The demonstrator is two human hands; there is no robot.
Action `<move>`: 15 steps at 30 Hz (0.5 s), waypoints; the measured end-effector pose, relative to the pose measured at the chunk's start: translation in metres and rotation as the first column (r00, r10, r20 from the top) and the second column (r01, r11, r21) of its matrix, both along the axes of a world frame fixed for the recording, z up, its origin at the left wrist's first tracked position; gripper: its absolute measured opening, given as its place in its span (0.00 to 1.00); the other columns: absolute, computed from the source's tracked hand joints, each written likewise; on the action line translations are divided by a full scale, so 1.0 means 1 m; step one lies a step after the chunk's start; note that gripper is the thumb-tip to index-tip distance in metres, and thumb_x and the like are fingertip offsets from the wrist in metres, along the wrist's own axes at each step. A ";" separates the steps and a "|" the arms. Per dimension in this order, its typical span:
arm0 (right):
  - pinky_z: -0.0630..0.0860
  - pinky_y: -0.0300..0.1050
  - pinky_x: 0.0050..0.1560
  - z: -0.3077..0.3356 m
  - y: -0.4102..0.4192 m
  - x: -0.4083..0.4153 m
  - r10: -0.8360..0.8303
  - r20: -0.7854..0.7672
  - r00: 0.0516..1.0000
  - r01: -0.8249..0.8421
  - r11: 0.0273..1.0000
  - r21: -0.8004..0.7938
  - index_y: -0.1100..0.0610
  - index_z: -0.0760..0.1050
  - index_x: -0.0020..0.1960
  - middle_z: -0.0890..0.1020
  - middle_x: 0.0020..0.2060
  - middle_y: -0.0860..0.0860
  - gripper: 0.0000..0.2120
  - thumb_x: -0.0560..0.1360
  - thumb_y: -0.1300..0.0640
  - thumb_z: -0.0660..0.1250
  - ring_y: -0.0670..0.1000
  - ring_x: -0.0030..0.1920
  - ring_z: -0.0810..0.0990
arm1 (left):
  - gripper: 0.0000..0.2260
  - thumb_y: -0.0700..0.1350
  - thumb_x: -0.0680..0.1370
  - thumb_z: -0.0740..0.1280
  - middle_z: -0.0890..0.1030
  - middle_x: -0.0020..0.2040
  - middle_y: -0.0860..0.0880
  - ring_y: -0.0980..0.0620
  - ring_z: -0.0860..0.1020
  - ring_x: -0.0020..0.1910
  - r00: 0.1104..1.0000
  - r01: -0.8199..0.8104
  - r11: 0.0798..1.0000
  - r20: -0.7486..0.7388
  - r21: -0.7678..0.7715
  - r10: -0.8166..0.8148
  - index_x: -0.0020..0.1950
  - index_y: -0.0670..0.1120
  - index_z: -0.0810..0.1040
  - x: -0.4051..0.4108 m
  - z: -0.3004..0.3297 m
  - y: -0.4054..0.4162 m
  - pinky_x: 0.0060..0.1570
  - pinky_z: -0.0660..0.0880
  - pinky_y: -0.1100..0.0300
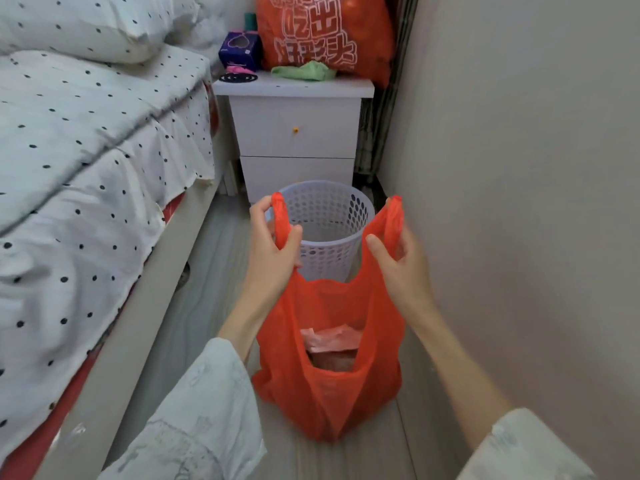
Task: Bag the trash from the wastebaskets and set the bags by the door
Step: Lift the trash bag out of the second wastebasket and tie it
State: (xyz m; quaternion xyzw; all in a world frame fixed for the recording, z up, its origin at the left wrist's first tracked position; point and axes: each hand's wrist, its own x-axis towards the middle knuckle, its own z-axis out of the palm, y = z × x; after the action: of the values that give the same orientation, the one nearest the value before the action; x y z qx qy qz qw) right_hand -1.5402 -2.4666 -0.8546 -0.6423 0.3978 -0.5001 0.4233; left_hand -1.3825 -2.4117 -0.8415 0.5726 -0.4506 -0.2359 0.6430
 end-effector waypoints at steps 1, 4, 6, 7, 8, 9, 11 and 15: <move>0.62 0.19 0.59 -0.003 0.001 0.000 -0.013 -0.001 1.000 0.013 1.000 0.000 0.53 0.60 0.73 0.67 0.55 0.23 0.27 0.76 0.62 0.62 0.20 0.56 0.66 | 0.16 0.42 0.77 0.61 0.70 0.45 0.48 0.56 0.71 0.32 0.998 -0.042 0.999 0.047 -0.005 0.042 0.57 0.60 0.61 -0.001 -0.003 0.000 0.38 0.70 0.60; 0.71 0.34 0.61 -0.011 0.001 0.002 -0.057 -0.007 0.998 0.057 0.998 0.014 0.42 0.59 0.72 0.75 0.49 0.31 0.24 0.79 0.60 0.57 0.28 0.48 0.75 | 0.14 0.41 0.77 0.61 0.70 0.47 0.59 0.67 0.72 0.39 0.988 -0.128 0.991 0.078 -0.038 0.131 0.56 0.54 0.60 -0.001 -0.009 0.002 0.42 0.69 0.72; 0.75 0.51 0.49 -0.021 0.000 0.006 -0.051 0.020 0.999 0.050 0.997 0.057 0.32 0.64 0.65 0.74 0.34 0.36 0.20 0.80 0.54 0.54 0.41 0.35 0.73 | 0.15 0.41 0.76 0.64 0.72 0.44 0.57 0.67 0.73 0.35 0.990 -0.138 0.990 0.037 -0.021 0.139 0.54 0.50 0.59 -0.003 -0.013 0.005 0.39 0.69 0.72; 0.72 0.50 0.47 -0.025 0.000 0.007 -0.074 0.011 0.997 0.074 0.996 0.049 0.36 0.67 0.63 0.71 0.34 0.37 0.17 0.79 0.53 0.54 0.40 0.35 0.70 | 0.16 0.41 0.74 0.66 0.74 0.43 0.55 0.66 0.74 0.35 0.992 -0.123 0.992 0.028 -0.016 0.123 0.54 0.49 0.59 -0.003 -0.015 0.008 0.41 0.71 0.72; 0.70 0.47 0.47 -0.025 0.003 0.008 -0.108 0.003 0.994 0.107 0.993 0.042 0.43 0.70 0.60 0.71 0.35 0.38 0.12 0.79 0.53 0.55 0.40 0.36 0.69 | 0.19 0.41 0.73 0.67 0.75 0.43 0.55 0.67 0.75 0.36 0.996 -0.086 0.996 0.038 -0.010 0.086 0.55 0.49 0.59 -0.001 -0.017 0.011 0.44 0.72 0.69; 0.69 0.44 0.46 -0.027 0.004 0.007 -0.140 0.023 0.990 0.139 0.989 0.045 0.48 0.70 0.53 0.71 0.35 0.39 0.06 0.78 0.54 0.57 0.39 0.35 0.69 | 0.22 0.42 0.72 0.69 0.77 0.48 0.55 0.67 0.76 0.40 0.995 -0.040 0.999 0.097 0.020 0.038 0.58 0.52 0.59 0.002 -0.019 0.015 0.48 0.73 0.65; 0.68 0.36 0.40 -0.026 0.008 0.003 -0.186 0.037 0.982 0.184 0.982 0.049 0.51 0.65 0.45 0.69 0.33 0.43 0.05 0.77 0.57 0.61 0.38 0.30 0.70 | 0.37 0.48 0.70 0.71 0.67 0.69 0.57 0.67 0.74 0.53 0.916 0.039 0.983 0.388 0.178 -0.107 0.69 0.63 0.50 0.014 -0.022 0.024 0.52 0.72 0.63; 0.70 0.43 0.37 -0.023 0.008 -0.006 -0.150 0.054 0.987 0.146 0.986 0.079 0.46 0.66 0.43 0.70 0.33 0.47 0.10 0.75 0.61 0.62 0.45 0.31 0.70 | 0.48 0.48 0.70 0.72 0.33 0.65 0.78 0.69 0.54 0.71 0.791 0.327 0.900 0.438 0.290 -0.428 0.69 0.68 0.35 0.031 -0.033 0.039 0.64 0.65 0.66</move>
State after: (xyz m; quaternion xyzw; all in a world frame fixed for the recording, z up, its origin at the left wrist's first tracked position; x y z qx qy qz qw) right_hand -1.5464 -2.4583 -0.8777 -0.5793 0.4501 -0.5338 0.4205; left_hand -1.3513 -2.3724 -0.8749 0.5724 -0.6786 -0.2504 0.3862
